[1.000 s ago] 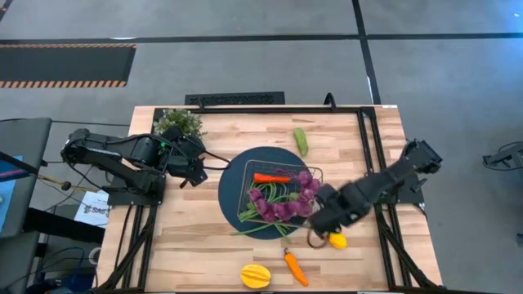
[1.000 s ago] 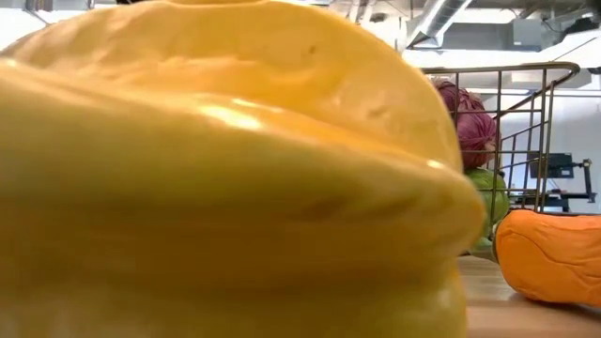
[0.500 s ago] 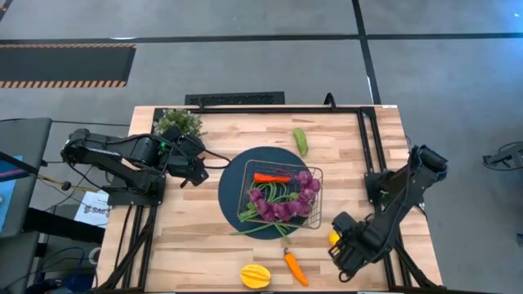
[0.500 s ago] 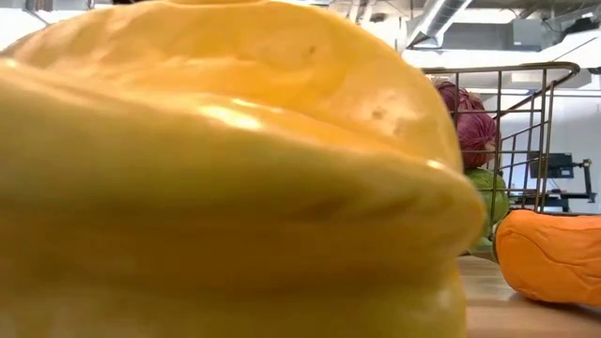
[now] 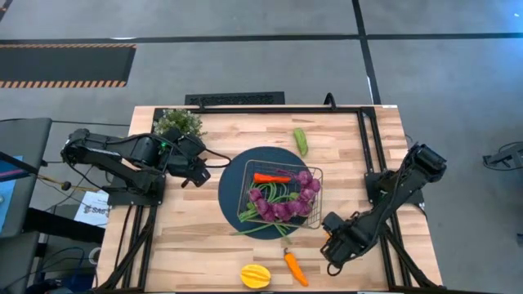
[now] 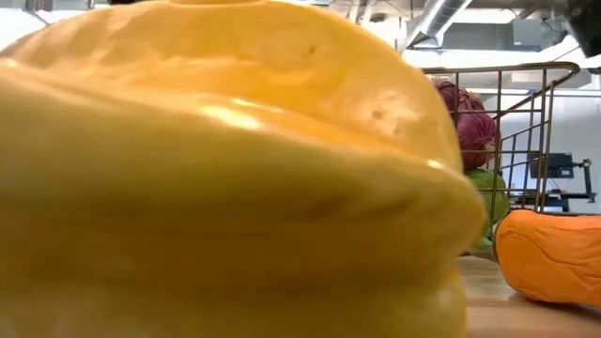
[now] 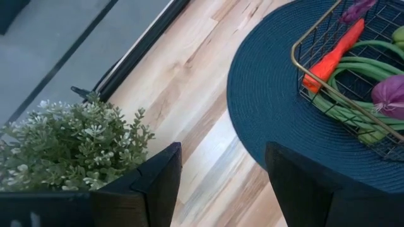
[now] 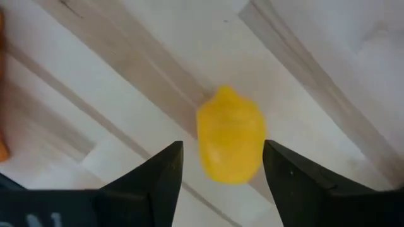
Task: Build produce basket
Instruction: Put the yellow lemon into the gold wire basket
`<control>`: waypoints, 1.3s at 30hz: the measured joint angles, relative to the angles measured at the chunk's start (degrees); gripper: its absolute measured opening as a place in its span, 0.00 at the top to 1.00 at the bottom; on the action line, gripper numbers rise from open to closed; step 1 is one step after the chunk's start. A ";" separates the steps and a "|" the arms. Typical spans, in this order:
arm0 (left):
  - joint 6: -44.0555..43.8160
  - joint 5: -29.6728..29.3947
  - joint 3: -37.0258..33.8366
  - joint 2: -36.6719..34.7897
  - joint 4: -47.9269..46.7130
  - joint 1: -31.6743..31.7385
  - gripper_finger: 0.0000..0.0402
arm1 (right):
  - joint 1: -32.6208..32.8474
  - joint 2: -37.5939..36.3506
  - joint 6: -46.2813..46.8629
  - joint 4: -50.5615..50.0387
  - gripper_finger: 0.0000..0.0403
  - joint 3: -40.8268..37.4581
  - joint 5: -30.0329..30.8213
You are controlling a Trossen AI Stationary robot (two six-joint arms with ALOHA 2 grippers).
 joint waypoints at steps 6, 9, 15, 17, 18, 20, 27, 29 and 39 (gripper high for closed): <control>-0.88 0.75 0.00 0.00 0.00 0.00 0.47 | -0.20 0.60 -2.22 1.01 0.41 -0.73 0.04; -0.92 0.75 0.00 0.02 0.00 0.00 0.47 | 0.05 1.10 -2.62 -0.68 0.41 -0.74 -0.20; -0.96 0.75 0.00 0.01 0.01 0.00 0.47 | 0.32 2.79 -3.18 0.89 0.41 -0.75 -0.15; -0.96 0.76 0.00 0.00 0.03 0.00 0.47 | 0.38 3.04 -3.17 1.95 0.41 -1.44 -0.20; -0.96 0.83 0.00 0.00 0.10 0.00 0.47 | 0.36 3.22 -3.15 3.55 0.41 -1.87 -0.20; -0.96 1.07 0.00 0.02 0.42 0.00 0.47 | 0.51 3.63 -2.78 6.51 0.41 -3.68 -0.21; -1.18 1.23 0.00 0.02 0.48 0.00 0.47 | 0.17 3.33 -2.63 10.55 0.41 -6.73 -1.52; -1.43 1.22 0.00 0.02 0.46 0.00 0.47 | 0.12 3.34 -2.94 10.68 0.42 -6.73 -2.02; -1.59 1.19 0.00 0.02 0.45 0.00 0.47 | -1.84 2.85 -5.25 9.20 0.74 -4.29 -5.22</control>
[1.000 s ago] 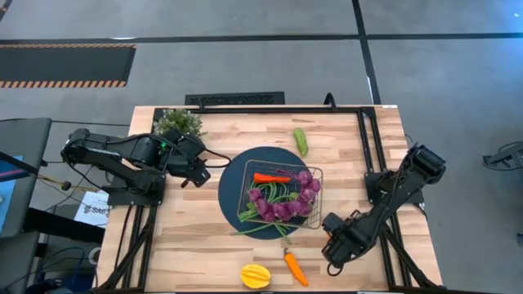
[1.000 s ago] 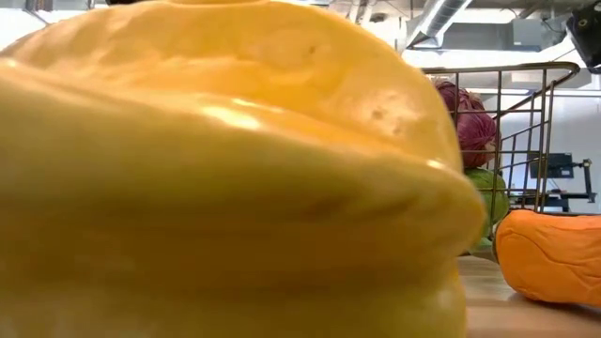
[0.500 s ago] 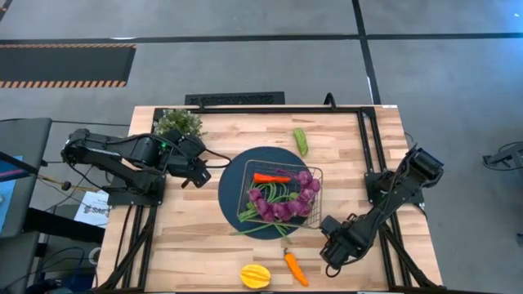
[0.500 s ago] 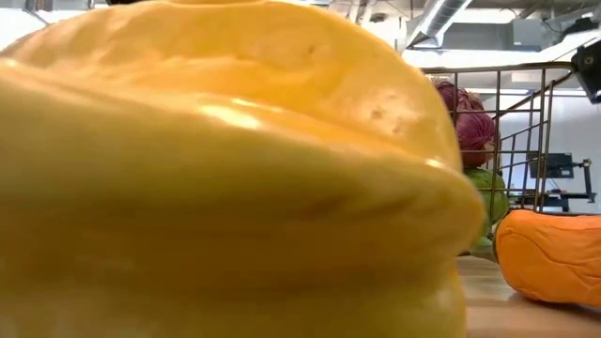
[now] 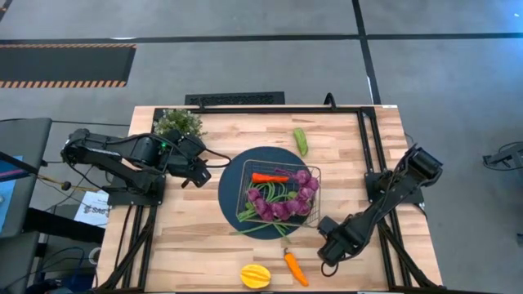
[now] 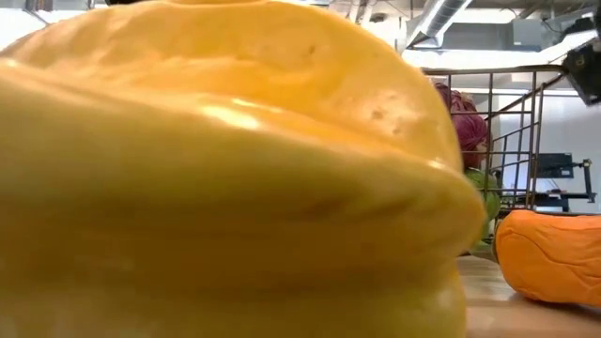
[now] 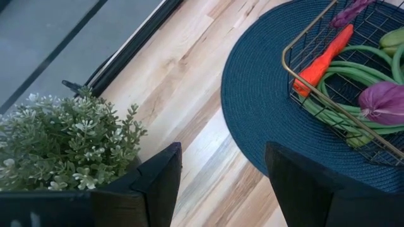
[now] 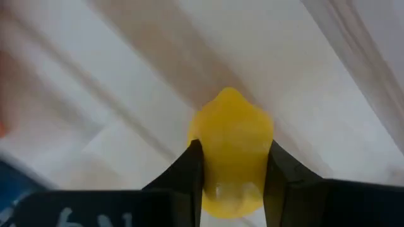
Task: Build produce basket
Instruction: Put the yellow lemon into the gold wire basket
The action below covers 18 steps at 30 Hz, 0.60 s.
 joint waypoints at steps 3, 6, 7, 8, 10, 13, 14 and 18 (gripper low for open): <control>0.08 0.00 0.00 0.00 -0.02 -0.01 0.47 | -1.02 -0.61 -1.53 -2.06 0.74 3.07 -0.47; 0.20 0.00 0.00 0.00 -0.02 0.00 0.47 | -1.90 -1.69 -2.54 -6.62 0.74 7.84 -0.72; 0.20 0.02 0.00 0.00 -0.02 0.00 0.47 | -2.36 -2.01 -2.98 -8.15 0.74 9.92 -0.51; 0.20 0.12 0.00 0.00 -0.01 0.00 0.47 | -2.56 -2.43 -3.61 -10.17 0.74 11.98 0.64; 0.20 0.37 0.00 -0.02 -0.04 0.00 0.47 | -3.49 -2.84 -5.29 -15.16 0.74 16.88 3.75; 0.39 0.53 0.00 0.00 -0.04 0.00 0.47 | -5.86 -3.00 -10.25 -22.49 0.74 24.34 10.62; 0.39 0.52 0.00 -0.02 -0.04 -0.01 0.47 | -7.03 -3.05 -12.33 -24.25 0.74 26.75 13.08; 0.88 0.55 0.00 0.00 -0.02 0.00 0.47 | -13.67 -3.25 -23.23 -26.97 0.74 32.92 20.12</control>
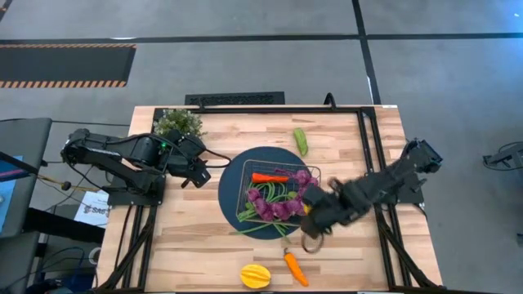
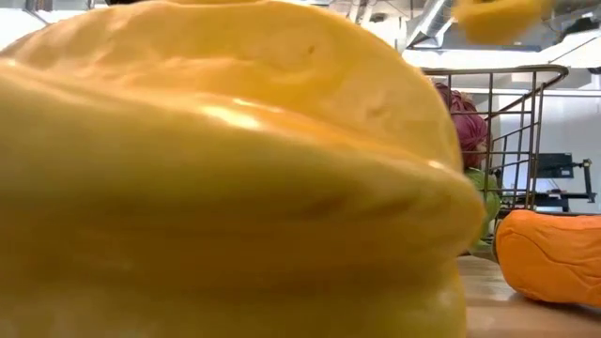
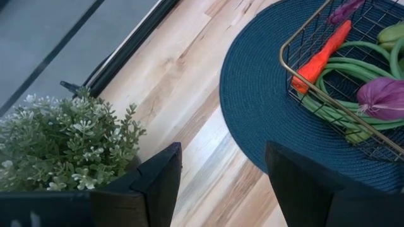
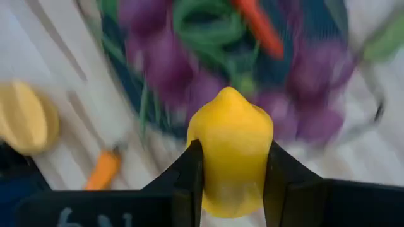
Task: Build produce basket
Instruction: Put the yellow lemon into the gold wire basket
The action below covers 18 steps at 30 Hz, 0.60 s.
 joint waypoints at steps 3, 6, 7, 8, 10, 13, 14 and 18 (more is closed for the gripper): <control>0.58 0.01 0.00 0.00 -0.02 0.00 0.47 | -5.97 0.01 -9.89 2.63 0.74 2.27 1.36; 1.20 0.03 0.00 0.00 -0.01 -0.01 0.47 | -11.75 0.13 -19.87 9.58 0.74 1.76 -0.23; 1.42 0.12 0.00 0.00 -0.02 -0.02 0.47 | -13.43 0.18 -22.56 12.10 0.74 1.46 -1.36; 1.54 0.38 0.00 0.00 -0.01 -0.01 0.47 | -15.00 0.18 -24.80 14.57 0.74 0.93 -2.31; 1.97 0.69 0.00 0.00 0.00 0.00 0.47 | -17.78 0.37 -28.33 17.74 0.74 0.19 -4.70; 2.53 1.03 0.00 0.00 -0.02 -0.02 0.47 | -20.44 1.42 -30.91 17.47 0.74 -0.11 -5.97; 2.91 1.03 0.00 0.00 -0.02 -0.02 0.47 | -21.06 1.61 -31.18 16.64 0.74 -0.17 -6.04; 3.17 1.01 0.00 0.00 -0.05 -0.01 0.47 | -22.38 3.49 -31.55 17.77 0.74 -1.83 -8.06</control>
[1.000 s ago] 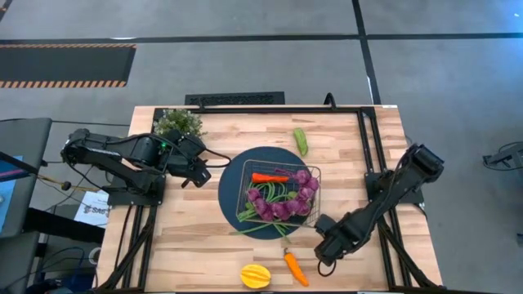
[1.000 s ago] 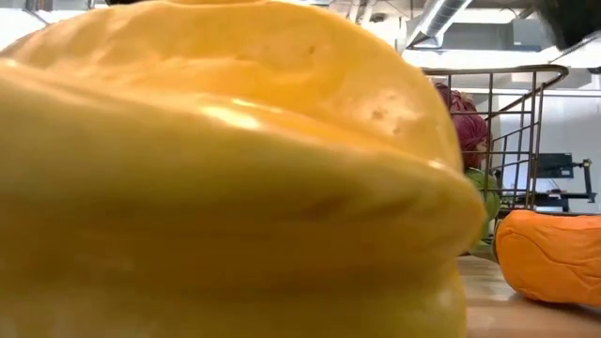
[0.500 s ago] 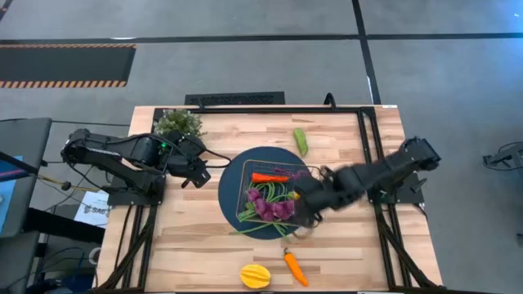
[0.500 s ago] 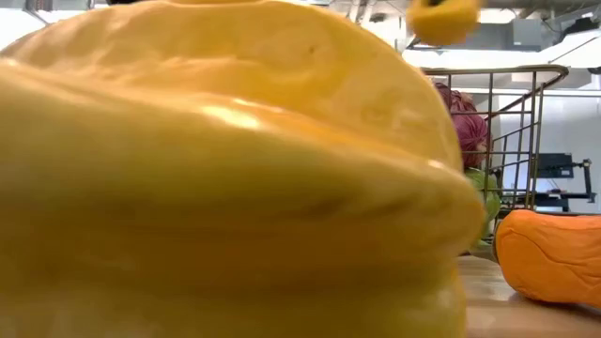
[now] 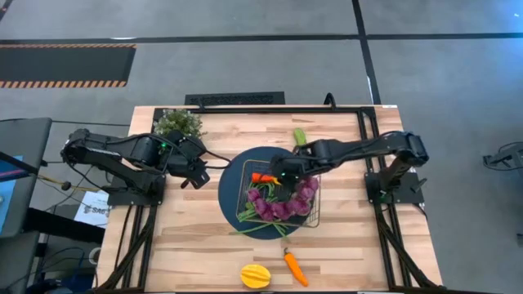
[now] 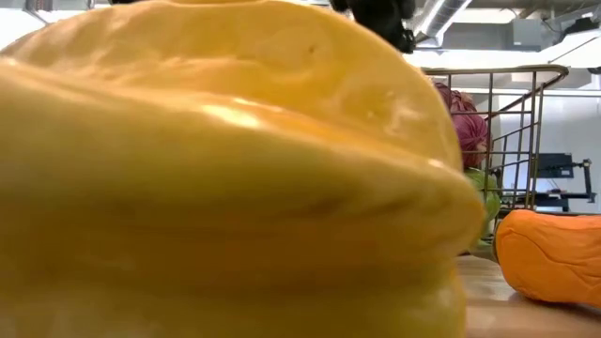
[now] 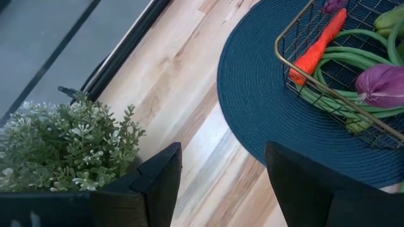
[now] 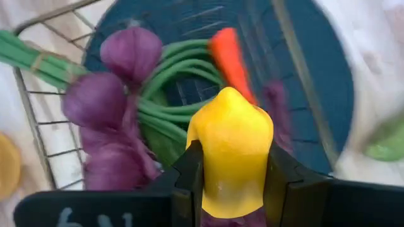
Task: Build produce basket
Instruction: Put the yellow lemon into the gold wire basket, then put the green cucumber into the gold wire basket
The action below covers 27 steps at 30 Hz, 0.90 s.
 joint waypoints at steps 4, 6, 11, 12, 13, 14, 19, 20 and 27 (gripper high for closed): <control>1.08 0.00 0.00 0.00 0.03 0.01 0.47 | 0.21 1.91 -0.15 3.03 0.74 -3.24 -1.66; 1.16 -0.02 0.00 -0.04 -0.03 -0.01 0.47 | 0.44 2.52 0.19 2.14 0.74 -3.98 -1.61; 1.34 -0.02 0.00 -0.03 0.02 0.01 0.47 | 0.33 4.40 0.93 1.28 0.74 -4.07 -1.58; 1.55 -0.01 0.00 0.02 0.09 0.01 0.47 | 0.30 4.71 0.89 1.67 0.74 -4.07 -1.95; 1.68 -0.01 0.00 0.01 0.04 0.01 0.47 | 0.28 4.93 0.61 1.90 0.74 -4.07 -1.90; 1.72 -0.02 0.00 -0.04 0.01 0.00 0.47 | 0.28 5.34 0.46 2.04 0.73 -3.96 -1.96; 1.74 -0.04 0.00 -0.02 0.03 0.00 0.47 | 0.22 5.89 2.24 1.89 0.44 -3.93 -1.99; 1.74 -0.02 0.00 -0.01 0.05 0.01 0.47 | 0.03 5.93 2.71 1.60 0.38 -3.92 -2.01; 1.72 -0.06 0.00 -0.02 0.03 0.01 0.47 | -0.56 5.69 3.37 1.54 0.21 -3.96 -1.72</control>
